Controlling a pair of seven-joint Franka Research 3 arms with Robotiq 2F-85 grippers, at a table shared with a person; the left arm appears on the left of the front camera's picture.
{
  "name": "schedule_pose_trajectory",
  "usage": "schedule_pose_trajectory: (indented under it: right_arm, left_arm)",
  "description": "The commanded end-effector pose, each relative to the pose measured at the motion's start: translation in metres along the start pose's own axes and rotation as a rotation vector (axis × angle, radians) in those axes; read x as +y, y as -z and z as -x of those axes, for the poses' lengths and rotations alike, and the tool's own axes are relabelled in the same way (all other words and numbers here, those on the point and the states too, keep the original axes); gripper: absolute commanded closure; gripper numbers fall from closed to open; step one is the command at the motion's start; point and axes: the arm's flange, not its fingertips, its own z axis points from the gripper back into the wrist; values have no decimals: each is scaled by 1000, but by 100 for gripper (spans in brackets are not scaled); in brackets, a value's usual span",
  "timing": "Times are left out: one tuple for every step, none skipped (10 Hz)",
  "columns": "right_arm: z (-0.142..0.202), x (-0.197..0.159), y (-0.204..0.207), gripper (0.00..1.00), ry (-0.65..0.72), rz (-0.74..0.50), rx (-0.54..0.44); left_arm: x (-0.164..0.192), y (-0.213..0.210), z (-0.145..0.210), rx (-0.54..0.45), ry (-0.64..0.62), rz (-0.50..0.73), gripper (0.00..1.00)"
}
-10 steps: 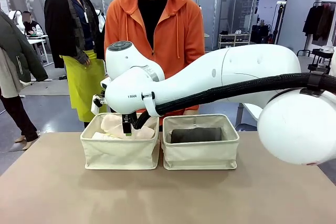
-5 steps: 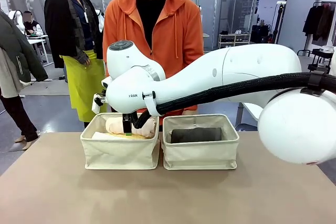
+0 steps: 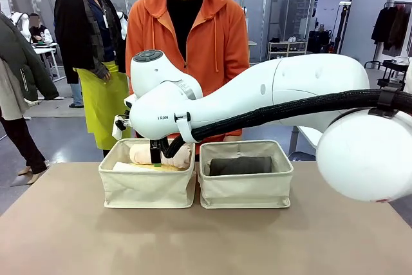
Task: Divide the towels into two baskets.
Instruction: Pick up one hotel-folded towel from the bottom of the table and place it in the Fabric basket indicated by the person.
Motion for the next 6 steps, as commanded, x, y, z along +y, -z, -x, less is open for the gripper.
schedule_pose_trajectory:
  right_arm:
    - [-2, 1, -2, 0, -6, 3, -4]
    - [-2, 1, -2, 0, -6, 3, -4]
    - [-2, 1, -2, 0, -6, 3, -4]
    - [-2, 1, -2, 0, -6, 3, -4]
    - [0, 0, 0, 0, 0, 0, 0]
    - [-4, 7, -28, 0, 26, 3, -26]
  left_arm:
    - [-3, -3, 0, -7, 7, -2, 0]
    - [-3, -3, 0, -7, 7, -2, 0]
    - [-3, -3, 0, -7, 7, -2, 0]
    - [-3, -3, 0, -7, 7, -2, 0]
    - [-3, -3, 0, -7, 7, -2, 0]
    - [-3, -3, 0, -7, 7, -2, 0]
